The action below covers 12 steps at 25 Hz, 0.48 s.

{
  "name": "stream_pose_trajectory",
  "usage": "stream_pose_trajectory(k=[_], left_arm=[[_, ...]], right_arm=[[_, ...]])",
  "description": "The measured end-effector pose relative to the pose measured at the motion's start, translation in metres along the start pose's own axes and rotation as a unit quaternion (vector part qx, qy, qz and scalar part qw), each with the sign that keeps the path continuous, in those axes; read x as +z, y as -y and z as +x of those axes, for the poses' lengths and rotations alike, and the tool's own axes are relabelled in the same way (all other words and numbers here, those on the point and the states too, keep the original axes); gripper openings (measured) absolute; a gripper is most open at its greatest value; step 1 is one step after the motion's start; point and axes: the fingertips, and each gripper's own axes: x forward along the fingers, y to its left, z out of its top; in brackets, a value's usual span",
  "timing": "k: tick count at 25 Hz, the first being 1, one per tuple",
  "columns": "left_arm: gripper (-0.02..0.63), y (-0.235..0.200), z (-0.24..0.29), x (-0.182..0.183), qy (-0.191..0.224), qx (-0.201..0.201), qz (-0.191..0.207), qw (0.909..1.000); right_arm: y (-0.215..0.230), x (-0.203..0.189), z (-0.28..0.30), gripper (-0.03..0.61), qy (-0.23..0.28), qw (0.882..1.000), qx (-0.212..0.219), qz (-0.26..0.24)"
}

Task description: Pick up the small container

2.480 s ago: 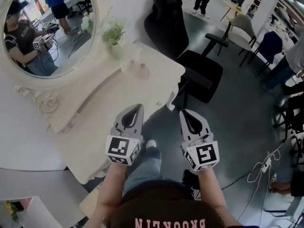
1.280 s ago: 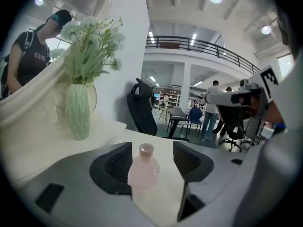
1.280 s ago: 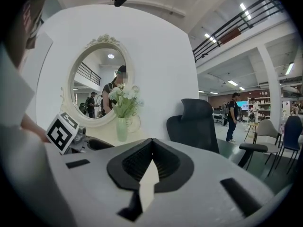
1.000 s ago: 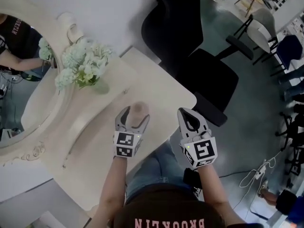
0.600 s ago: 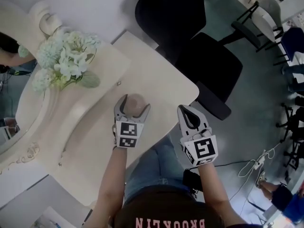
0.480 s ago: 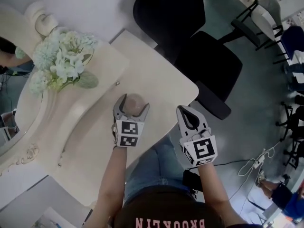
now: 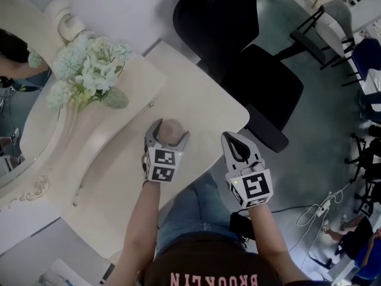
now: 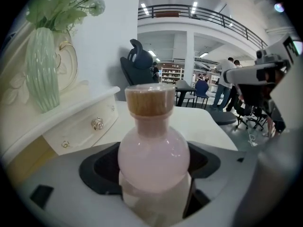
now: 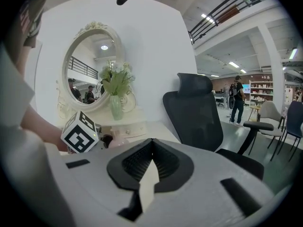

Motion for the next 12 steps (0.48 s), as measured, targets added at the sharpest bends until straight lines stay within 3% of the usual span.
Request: stream_pose_trajectory(k=[5,12], left_arm=[[0.374,0.0,-0.026,0.032,0.048,0.005,0.012,0.9988],[0.374,-0.001,-0.059,0.072,0.081,0.01,0.02,0.9965]], right_arm=[[-0.007,0.02,-0.011,-0.002,0.013,1.0,-0.002,-0.01],[-0.015,0.056,-0.017,-0.002,0.054,0.998,-0.008,-0.027]])
